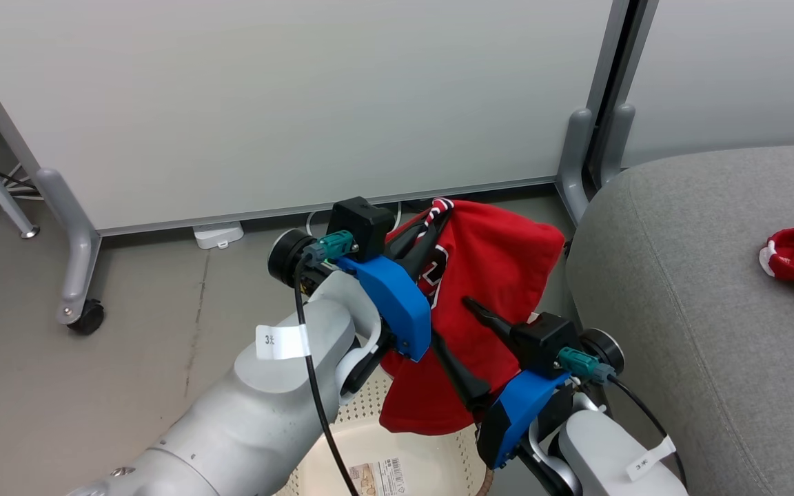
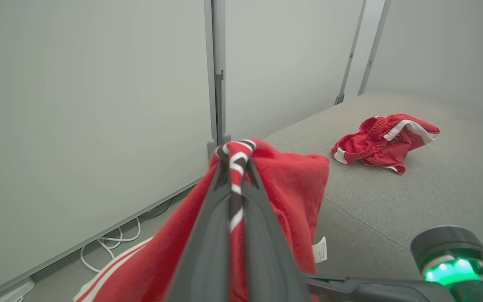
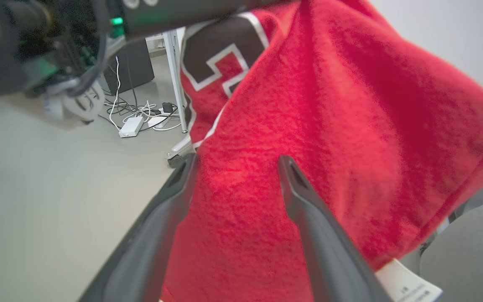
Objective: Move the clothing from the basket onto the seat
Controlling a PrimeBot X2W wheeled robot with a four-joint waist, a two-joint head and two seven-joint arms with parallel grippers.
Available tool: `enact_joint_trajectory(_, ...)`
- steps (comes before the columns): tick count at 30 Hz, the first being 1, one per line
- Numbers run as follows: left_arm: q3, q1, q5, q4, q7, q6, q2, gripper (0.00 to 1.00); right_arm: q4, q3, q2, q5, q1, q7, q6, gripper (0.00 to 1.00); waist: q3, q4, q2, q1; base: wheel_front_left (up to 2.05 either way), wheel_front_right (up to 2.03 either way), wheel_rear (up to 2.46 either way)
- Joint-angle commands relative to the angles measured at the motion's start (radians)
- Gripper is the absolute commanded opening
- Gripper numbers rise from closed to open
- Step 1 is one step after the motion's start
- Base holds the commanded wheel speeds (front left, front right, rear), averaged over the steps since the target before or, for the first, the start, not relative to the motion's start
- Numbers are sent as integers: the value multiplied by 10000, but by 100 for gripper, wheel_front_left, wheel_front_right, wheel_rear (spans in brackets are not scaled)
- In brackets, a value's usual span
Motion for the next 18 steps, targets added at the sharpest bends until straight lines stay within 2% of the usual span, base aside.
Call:
enact_joint_trajectory(1, -17, -178, -61, -49, -48, 29, 3, 0, 178, 67, 56, 87, -216, -116, 1, 100, 13, 36, 0, -1, 0, 0, 0)
enact_joint_trajectory(10, -243, -225, -167, -172, -49, 83, 2, 0, 1320, 681, 74, 1203, -1115, -663, 1, 100, 95, 202, 0, -1, 0, 0, 0)
enact_joint_trajectory(18, -366, -380, -259, -259, -49, 114, 1, 0, 2575, 381, 71, 931, -1855, -916, 1, 100, 218, 304, 0, -1, 0, 0, 0)
